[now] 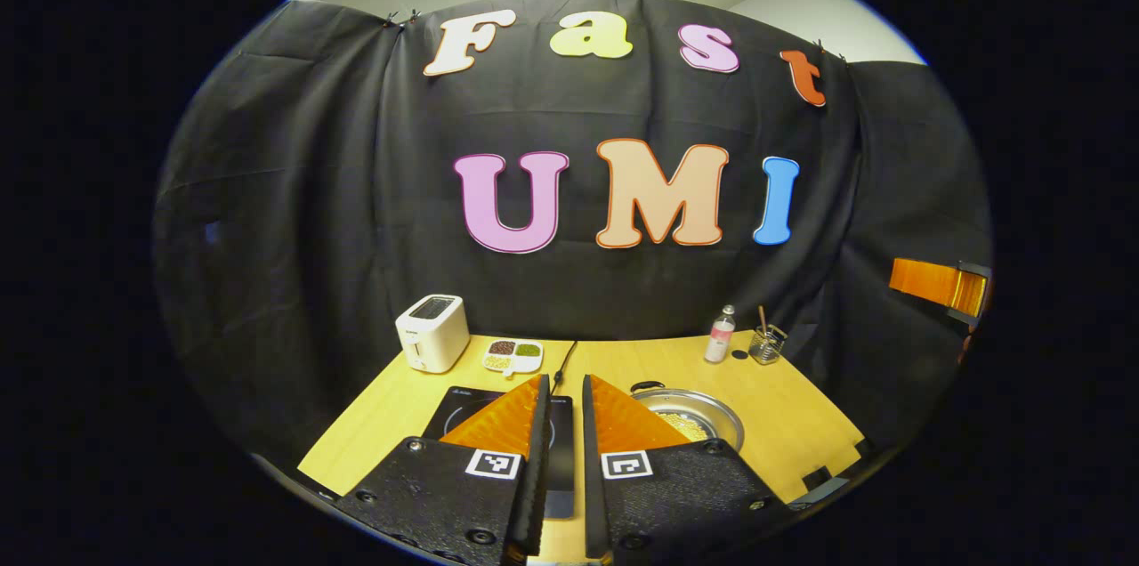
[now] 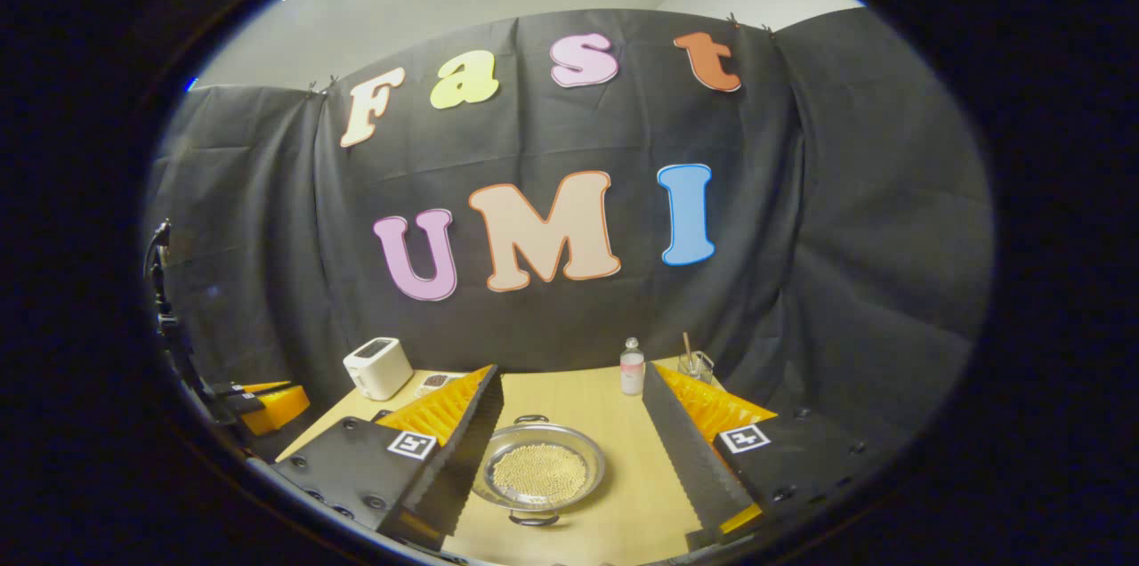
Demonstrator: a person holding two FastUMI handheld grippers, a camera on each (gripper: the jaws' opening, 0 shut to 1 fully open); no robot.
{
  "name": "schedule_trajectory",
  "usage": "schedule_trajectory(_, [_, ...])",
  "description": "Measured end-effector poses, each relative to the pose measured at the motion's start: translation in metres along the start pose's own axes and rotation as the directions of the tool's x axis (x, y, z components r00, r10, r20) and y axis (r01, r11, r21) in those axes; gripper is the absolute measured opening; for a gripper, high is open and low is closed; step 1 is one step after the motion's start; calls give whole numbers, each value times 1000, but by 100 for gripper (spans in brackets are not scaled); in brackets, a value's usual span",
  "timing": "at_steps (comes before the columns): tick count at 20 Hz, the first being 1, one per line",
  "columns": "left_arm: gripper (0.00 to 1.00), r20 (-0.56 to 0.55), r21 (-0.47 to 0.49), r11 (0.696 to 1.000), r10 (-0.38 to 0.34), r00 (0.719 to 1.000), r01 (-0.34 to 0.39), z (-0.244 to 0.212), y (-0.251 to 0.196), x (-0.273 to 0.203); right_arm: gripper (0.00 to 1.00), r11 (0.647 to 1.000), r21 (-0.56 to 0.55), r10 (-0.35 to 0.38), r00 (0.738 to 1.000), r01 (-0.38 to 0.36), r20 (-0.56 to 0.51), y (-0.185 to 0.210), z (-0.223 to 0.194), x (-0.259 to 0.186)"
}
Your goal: First push the handle of the pot to place it horizontally, then grasp the pot with both hands and set it on the induction cooktop.
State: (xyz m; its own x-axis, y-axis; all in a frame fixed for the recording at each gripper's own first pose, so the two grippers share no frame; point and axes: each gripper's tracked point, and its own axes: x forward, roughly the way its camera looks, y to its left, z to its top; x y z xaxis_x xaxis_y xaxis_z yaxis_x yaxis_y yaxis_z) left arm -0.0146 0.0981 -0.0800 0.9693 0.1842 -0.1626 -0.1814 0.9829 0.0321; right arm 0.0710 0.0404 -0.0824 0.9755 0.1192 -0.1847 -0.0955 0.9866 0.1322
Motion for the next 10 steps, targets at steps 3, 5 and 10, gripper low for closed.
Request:
schedule_trajectory(3, [27, 13, -3, 1000, 5, 1000, -5, 1, 15, 3, 92, 1000, -2, 9, 999, -9, -49, 22, -26, 7])
schedule_trajectory(5, [30, 30, 13, 1000, 15, 999, -15, 3, 26, 4, 89, 1000, 0, 24, 997, -25, -77, 38, -42, 9])
schedule_trajectory(10, [99, 90, 38, 999, 23, 996, -26, 14, 45, 5, 70, 998, -9, 63, 986, -66, -154, 74, -90, 20])
